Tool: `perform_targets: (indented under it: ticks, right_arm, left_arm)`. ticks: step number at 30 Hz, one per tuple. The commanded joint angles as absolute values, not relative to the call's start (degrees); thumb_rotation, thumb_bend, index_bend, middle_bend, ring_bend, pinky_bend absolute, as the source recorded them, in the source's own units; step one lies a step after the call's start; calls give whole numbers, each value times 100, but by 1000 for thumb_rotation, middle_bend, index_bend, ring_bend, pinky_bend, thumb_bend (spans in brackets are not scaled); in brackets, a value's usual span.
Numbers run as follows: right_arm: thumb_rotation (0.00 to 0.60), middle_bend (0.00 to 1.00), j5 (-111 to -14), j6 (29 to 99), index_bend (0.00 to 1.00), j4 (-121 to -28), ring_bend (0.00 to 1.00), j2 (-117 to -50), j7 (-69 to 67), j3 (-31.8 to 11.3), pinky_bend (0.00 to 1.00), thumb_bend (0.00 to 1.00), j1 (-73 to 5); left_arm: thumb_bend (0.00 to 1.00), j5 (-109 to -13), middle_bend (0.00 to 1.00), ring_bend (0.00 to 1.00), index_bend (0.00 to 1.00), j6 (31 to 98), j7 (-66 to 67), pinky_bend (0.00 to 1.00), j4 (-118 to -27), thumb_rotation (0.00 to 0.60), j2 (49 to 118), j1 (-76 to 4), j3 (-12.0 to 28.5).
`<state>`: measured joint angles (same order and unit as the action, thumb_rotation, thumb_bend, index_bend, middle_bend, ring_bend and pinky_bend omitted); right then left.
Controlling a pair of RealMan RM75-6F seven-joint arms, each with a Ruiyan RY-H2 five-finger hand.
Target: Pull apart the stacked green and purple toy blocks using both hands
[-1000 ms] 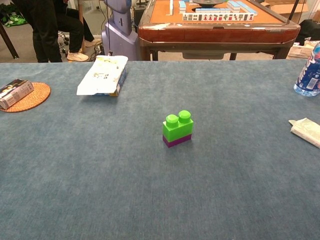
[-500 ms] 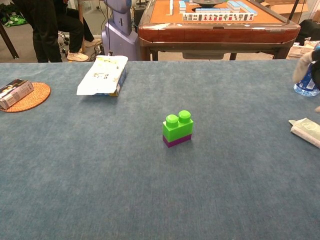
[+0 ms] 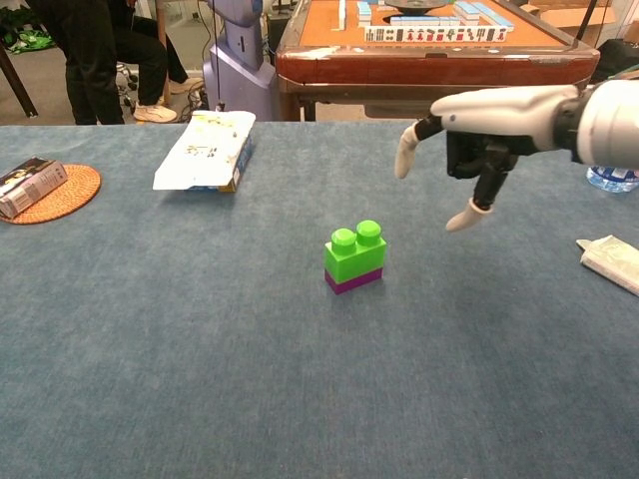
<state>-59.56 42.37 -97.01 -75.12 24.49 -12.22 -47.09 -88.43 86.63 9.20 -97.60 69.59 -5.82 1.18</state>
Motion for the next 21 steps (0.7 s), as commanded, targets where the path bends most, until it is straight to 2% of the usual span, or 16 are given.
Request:
perform_targets:
  ticks: [1,8,17,21]
  right_arm:
    - [600,1000,-5561,4000,279,-9400,1000,-7839,2706,-1210,1000,0,-5078]
    - [600,1000,-5073,3765,271,-8929,1000,-8271,2795,-1101,1000,0,-5555]
    - [600,1000,-4956,3667,271,-8578,1000,-8588,2635,-938,1000,0,-5841]
    - [600,1000,-4946,3651,334,-8430,1000,-8695,2526,-895,1000,0,-5909]
  left_arm:
    - [142,-8837,391,386,270,8656,904,603,-9737,600,6971,-572,108]
    - [142,-8814,391,386,246,8677,810,603,-9648,600,7011,-533,101]
    - [142,-8802,391,386,243,8659,757,603,-9586,600,7041,-510,86]
    - [142,-8803,391,386,243,8635,751,603,-9546,600,7071,-503,66]
